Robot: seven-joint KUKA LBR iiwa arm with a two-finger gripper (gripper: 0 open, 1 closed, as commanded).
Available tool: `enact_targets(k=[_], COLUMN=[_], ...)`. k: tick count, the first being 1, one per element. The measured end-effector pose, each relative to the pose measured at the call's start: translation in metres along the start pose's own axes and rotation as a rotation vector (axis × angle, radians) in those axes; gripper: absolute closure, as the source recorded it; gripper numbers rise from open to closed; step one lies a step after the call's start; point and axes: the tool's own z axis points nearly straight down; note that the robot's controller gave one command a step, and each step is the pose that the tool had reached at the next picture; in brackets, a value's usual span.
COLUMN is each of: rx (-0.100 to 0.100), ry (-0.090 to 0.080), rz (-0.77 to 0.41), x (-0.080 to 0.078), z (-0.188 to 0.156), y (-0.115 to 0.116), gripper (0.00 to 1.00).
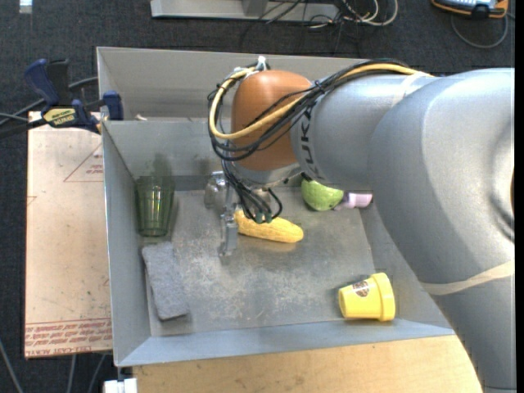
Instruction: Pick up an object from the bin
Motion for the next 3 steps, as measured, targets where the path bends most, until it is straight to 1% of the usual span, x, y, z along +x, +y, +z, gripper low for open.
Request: enact_targets(k=[1,2,3], rx=[-0.001,-0.001,0.000], ry=[-0.002,-0.003,-0.004], rz=[0.055,-0.204,-0.204], x=[-0.002,-0.003,0.020], z=[0.003,0.000,0.000], y=[-0.007,-0.036,-0.053], gripper=[0.00,0.00,0.00])
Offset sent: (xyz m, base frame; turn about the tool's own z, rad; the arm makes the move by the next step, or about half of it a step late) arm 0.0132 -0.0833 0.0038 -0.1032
